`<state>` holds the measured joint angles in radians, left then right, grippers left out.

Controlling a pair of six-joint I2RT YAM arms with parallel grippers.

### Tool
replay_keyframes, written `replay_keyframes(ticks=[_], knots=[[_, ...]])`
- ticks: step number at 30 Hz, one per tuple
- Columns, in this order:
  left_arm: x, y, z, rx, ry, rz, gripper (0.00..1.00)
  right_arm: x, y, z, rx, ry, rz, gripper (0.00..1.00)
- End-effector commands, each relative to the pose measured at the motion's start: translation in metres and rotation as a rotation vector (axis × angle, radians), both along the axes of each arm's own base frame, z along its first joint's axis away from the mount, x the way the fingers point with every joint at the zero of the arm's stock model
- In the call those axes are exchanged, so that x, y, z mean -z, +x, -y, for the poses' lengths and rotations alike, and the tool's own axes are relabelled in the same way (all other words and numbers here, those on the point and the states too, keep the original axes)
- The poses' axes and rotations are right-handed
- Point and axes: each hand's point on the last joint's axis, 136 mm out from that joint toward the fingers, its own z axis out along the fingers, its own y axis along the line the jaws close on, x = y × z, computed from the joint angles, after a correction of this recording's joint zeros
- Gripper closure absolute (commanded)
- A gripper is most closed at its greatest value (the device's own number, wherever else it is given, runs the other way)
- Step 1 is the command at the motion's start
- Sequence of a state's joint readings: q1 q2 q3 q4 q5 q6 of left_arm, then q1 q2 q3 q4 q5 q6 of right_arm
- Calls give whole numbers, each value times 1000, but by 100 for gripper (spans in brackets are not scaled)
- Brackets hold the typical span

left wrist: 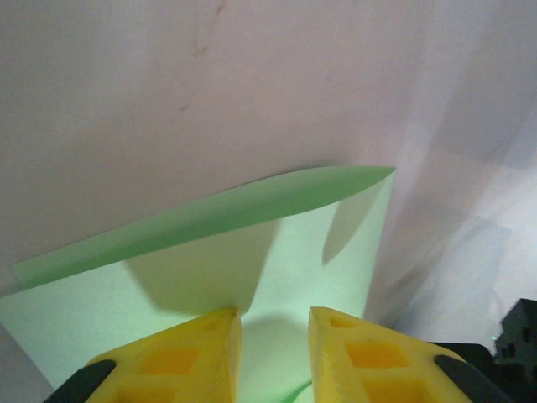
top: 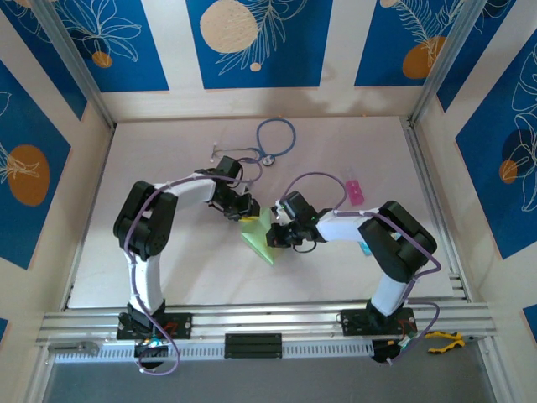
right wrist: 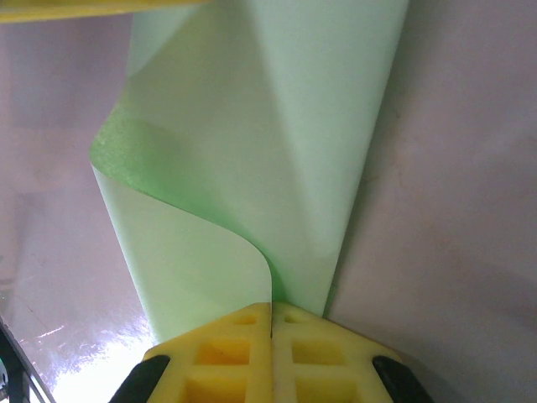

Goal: Fold a paper plane with a square sheet of paper (pick it up from the middle)
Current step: Third fold the triangle at the center of the table.

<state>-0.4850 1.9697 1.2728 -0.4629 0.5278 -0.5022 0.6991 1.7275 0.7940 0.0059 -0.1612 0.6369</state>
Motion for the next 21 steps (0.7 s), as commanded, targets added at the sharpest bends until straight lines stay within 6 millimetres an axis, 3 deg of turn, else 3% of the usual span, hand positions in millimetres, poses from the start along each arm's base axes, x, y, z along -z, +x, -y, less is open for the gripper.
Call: replay_keyframes(ticks=[1,9,13,21], knots=[[-34,2,2,5,-17,59,71,5,-4,-1,-16,-16,-26,99],[-51,-21,-10,-67,-55,65,82,6,-5,-2,-12,-18,-26,99],[-61,-36,-5,-138,-179,41,88,8,-6,-1,-1,-21,-29,99],[-55,-58,7,-267,-315,11,99,12,-10,1,9,-35,-36,99]])
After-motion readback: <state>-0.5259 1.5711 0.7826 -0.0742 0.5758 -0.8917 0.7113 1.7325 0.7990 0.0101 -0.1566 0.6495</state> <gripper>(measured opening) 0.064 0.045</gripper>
